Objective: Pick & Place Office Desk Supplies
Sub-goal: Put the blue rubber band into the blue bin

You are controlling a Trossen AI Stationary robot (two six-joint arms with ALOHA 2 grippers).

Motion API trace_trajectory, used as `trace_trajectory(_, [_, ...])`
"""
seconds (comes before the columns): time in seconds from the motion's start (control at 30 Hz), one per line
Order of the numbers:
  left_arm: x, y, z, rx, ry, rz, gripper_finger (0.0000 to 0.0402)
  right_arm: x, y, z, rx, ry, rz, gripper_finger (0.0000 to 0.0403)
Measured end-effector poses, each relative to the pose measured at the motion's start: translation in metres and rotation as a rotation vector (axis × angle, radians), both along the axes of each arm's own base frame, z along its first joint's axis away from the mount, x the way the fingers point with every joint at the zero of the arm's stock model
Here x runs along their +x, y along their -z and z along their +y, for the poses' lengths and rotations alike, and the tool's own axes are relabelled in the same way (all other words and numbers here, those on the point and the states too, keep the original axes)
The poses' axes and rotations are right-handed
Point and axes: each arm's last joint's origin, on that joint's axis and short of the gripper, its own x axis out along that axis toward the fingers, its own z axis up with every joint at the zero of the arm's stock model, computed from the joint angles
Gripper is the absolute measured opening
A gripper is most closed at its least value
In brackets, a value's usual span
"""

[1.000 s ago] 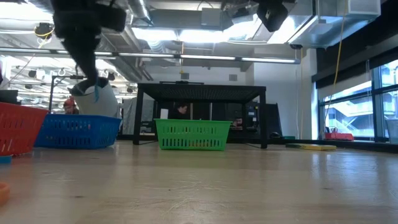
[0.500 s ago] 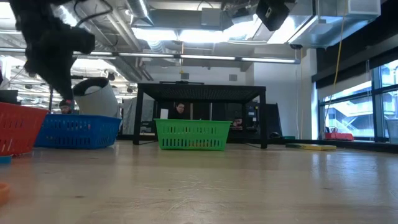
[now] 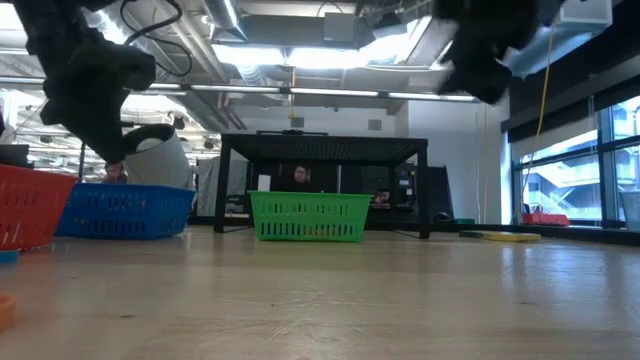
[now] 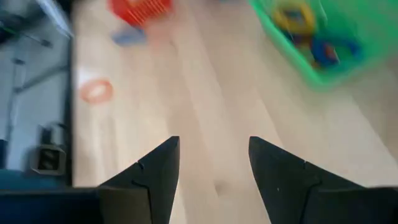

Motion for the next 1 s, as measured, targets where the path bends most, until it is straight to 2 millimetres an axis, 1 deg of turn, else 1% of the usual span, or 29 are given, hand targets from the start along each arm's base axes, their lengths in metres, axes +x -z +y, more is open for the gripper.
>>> trace_trajectory(0.13, [-0.002,0.000,0.000,0.007,0.004,0.023,0.0110,-0.015,0.012,0.001,0.063,0.052,0.209,0.0194])
trace_trajectory(0.23, [-0.003,0.000,0.000,-0.005,0.009,0.037,0.0133,-0.030,0.020,0.004,0.106,0.110,0.384,0.0194])
trace_trajectory(0.33, [-0.003,-0.001,-0.001,-0.037,0.017,0.025,0.0144,-0.043,0.024,0.008,0.167,0.203,0.534,0.0194])
trace_trajectory(0.43, [-0.005,-0.005,0.000,-0.059,0.004,-0.010,0.0144,-0.049,0.026,0.020,0.264,0.225,0.607,0.0194])
trace_trajectory(0.5, [-0.007,-0.007,0.000,-0.065,0.001,-0.032,0.0140,-0.050,0.028,0.032,0.297,0.218,0.630,0.0194])
trace_trajectory(0.57, [-0.009,-0.011,0.001,-0.069,0.000,-0.062,0.0137,-0.051,0.032,0.047,0.299,0.172,0.631,0.0194])
trace_trajectory(0.6, [-0.011,-0.013,0.001,-0.070,-0.001,-0.076,0.0135,-0.050,0.034,0.056,0.286,0.120,0.621,0.0194])
trace_trajectory(0.73, [-0.016,-0.020,0.003,-0.058,0.035,-0.137,0.0129,-0.053,0.045,0.093,0.162,-0.219,0.526,0.0194])
trace_trajectory(0.8, [-0.019,-0.024,0.004,-0.037,0.059,-0.169,0.0127,-0.054,0.052,0.110,0.091,-0.323,0.462,0.0194])
trace_trajectory(0.9, [-0.023,-0.028,0.005,-0.006,0.075,-0.202,0.0125,-0.054,0.062,0.129,0.020,-0.397,0.380,0.0194])
trace_trajectory(1.0, [-0.026,-0.031,0.007,0.015,0.078,-0.229,0.0125,-0.056,0.075,0.142,-0.043,-0.428,0.365,0.0194])
